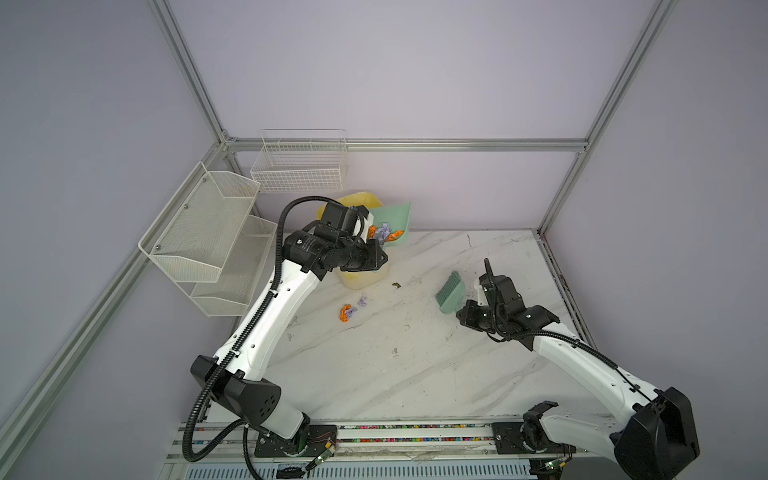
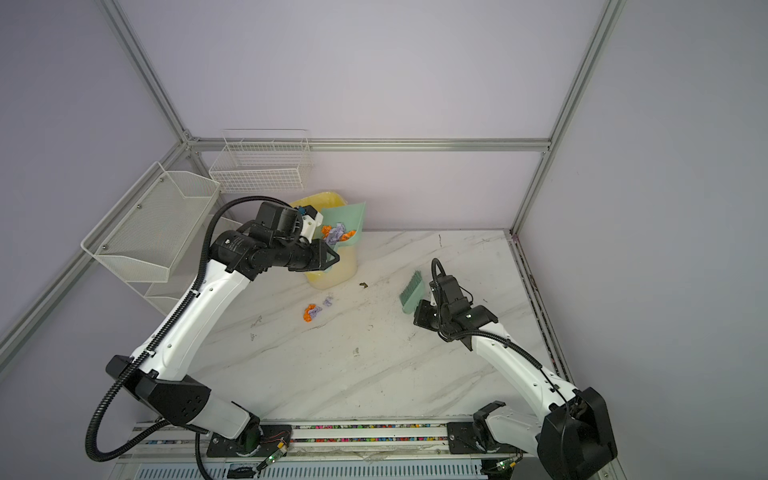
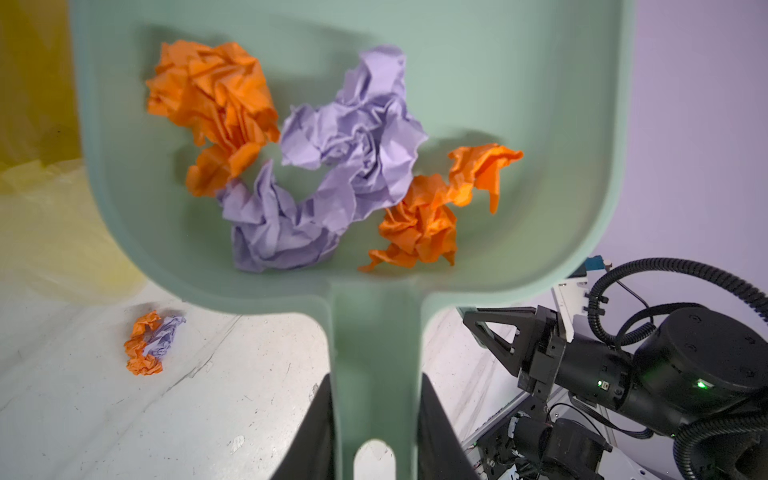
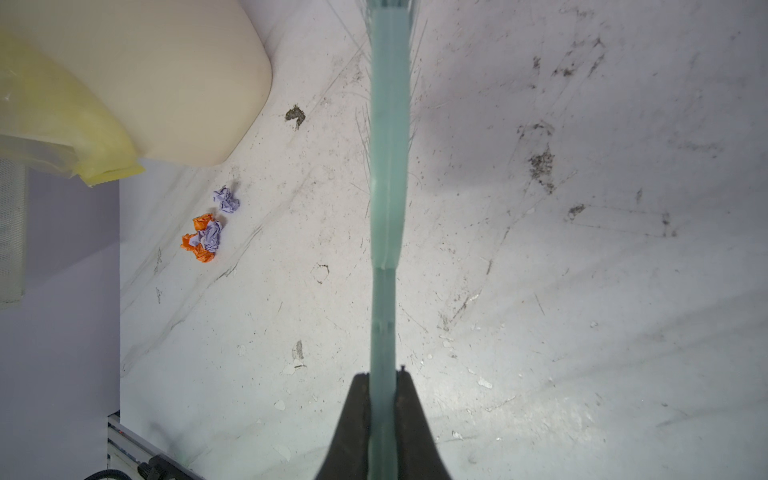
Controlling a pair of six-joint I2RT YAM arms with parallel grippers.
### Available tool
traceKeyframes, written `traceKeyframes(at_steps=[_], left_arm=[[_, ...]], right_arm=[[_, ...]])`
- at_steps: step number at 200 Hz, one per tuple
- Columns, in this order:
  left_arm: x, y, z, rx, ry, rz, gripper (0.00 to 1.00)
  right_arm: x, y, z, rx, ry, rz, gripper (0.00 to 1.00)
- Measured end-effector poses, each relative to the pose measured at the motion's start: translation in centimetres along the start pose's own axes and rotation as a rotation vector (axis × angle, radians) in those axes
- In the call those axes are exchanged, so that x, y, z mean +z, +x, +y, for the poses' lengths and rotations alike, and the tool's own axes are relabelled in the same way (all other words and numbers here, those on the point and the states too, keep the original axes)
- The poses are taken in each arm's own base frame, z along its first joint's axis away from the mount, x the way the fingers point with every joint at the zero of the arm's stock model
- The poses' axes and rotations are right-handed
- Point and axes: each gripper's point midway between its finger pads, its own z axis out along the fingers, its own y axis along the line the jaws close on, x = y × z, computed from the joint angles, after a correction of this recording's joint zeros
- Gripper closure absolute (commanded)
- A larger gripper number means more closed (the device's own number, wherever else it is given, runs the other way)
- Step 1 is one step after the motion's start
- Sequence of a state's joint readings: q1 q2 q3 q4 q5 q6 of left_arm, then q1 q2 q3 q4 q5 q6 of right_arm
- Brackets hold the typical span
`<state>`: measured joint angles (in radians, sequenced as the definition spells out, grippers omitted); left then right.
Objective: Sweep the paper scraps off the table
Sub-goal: 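Lift the loaded dustpan with the left gripper toward the yellow bin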
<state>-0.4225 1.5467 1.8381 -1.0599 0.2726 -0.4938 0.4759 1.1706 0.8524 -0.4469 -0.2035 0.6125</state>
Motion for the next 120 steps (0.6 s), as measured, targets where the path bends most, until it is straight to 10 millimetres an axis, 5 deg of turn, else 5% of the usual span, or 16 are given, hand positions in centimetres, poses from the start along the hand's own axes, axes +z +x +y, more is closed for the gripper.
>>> traceKeyframes(at_steps=[120], left_arm=[[-0.7,-4.5,0.5,-0.189,0.272,-0.064,0.89]], right_arm=[[0.5,0.2,0.2,-0.007,-0.015,0.019,1.0]])
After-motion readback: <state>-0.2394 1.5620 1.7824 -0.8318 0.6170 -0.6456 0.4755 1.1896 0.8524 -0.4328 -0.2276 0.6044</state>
